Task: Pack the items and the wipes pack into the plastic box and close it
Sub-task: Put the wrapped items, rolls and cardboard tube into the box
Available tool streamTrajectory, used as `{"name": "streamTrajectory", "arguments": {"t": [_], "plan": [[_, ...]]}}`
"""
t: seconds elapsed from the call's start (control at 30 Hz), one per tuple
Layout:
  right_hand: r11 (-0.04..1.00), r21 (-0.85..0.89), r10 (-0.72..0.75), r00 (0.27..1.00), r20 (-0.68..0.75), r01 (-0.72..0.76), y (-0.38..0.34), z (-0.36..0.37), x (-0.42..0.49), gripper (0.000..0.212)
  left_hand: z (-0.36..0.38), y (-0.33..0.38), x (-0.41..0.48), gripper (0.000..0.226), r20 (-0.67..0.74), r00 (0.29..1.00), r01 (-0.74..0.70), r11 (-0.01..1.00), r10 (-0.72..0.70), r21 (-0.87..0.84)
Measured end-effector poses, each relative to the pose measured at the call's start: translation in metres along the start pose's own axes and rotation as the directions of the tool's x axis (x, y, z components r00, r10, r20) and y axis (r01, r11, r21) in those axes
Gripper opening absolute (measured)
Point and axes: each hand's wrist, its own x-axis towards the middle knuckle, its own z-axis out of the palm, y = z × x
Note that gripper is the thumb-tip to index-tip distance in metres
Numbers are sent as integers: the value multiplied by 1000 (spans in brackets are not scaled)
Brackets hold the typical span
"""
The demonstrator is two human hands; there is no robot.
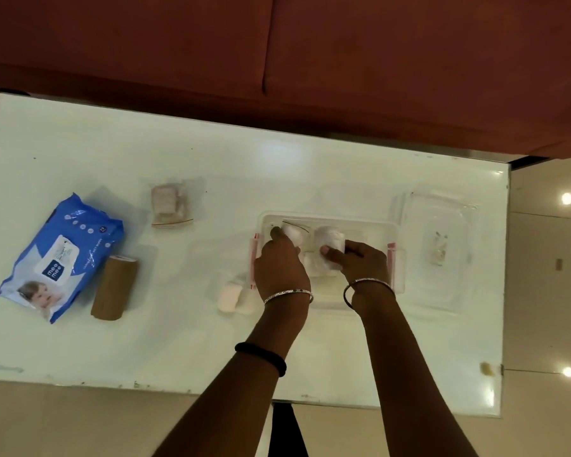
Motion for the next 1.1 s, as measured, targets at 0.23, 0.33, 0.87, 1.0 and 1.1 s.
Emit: {"name": "streamTrajectory", "arguments": {"t": [0.23,0.33,0.87,1.0,1.1], "plan": [[999,-29,-12,1000,28,13,9,16,-1,51,12,0,-2,46,44,999,15,991,-22,135],[999,-35,-26,1000,10,26,10,19,-2,52,9,3,-9,50,57,998,-39,987,31,155],[993,-46,-102,992,75,105,13,26,-4,43,1,-18,-18,62,186,978,-113,989,94,95],[987,-69,-133,980,151,144,9,28,-5,35,-1,-18,-11,74,213,976,-70,993,48,95],[984,-78,-146,974,171,161,6,30,-6,43,-3,-16,-6,73,241,970,-71,991,41,118]]}}
